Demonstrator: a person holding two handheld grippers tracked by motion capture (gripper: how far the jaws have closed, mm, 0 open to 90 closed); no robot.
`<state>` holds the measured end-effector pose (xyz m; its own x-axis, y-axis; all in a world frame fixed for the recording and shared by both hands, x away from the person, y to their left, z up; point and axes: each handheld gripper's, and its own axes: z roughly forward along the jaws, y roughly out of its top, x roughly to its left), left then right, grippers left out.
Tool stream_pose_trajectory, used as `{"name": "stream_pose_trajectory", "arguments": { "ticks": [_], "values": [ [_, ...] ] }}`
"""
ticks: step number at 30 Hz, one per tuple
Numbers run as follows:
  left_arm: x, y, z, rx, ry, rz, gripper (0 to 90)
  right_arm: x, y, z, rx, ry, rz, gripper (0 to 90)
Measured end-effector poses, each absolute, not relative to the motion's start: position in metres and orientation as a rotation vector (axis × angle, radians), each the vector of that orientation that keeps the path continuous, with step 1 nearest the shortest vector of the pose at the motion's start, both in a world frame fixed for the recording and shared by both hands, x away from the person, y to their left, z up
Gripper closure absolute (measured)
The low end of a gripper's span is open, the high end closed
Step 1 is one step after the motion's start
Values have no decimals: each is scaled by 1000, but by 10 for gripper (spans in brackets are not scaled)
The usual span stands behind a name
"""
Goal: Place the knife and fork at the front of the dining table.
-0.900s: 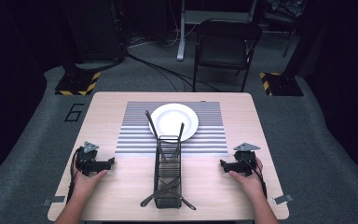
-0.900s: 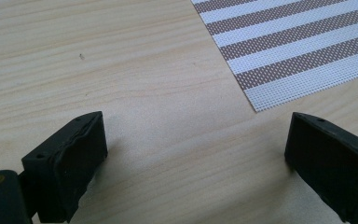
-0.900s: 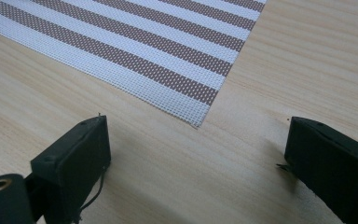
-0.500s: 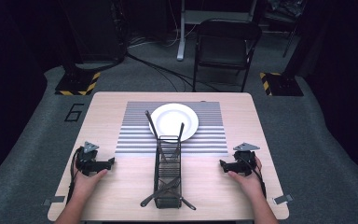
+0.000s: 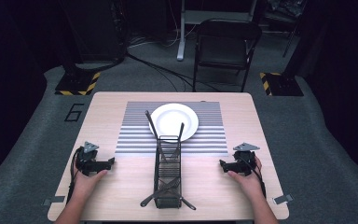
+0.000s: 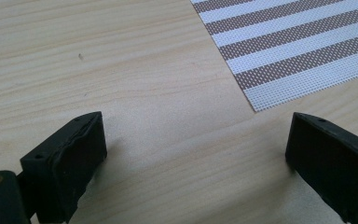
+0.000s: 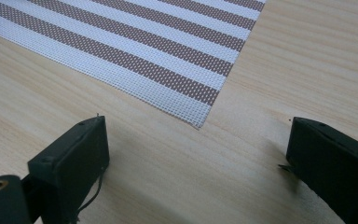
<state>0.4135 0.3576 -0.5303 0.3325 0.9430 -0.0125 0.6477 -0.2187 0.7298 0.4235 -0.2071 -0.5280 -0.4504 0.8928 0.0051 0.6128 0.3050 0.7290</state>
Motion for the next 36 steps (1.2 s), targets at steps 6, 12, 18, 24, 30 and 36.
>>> {"name": "stream_pose_trajectory", "arguments": {
  "ticks": [6,12,18,24,30,36],
  "values": [
    [414,358,-530,1957,1392,590,50,423,-208,-528,1346,2172,945,70],
    [414,358,-530,1957,1394,589,50,420,-208,-525,1365,2151,944,158],
    [414,358,-530,1958,1393,589,50,418,-203,-520,1356,2189,950,218],
    [414,358,-530,1958,1394,589,50,413,-192,-513,1302,2218,961,248],
    [414,358,-530,1958,1394,589,50,409,-183,-508,1269,2251,984,288],
    [414,358,-530,1958,1393,590,50,406,-176,-500,1254,2260,1027,307]
  ]
}}
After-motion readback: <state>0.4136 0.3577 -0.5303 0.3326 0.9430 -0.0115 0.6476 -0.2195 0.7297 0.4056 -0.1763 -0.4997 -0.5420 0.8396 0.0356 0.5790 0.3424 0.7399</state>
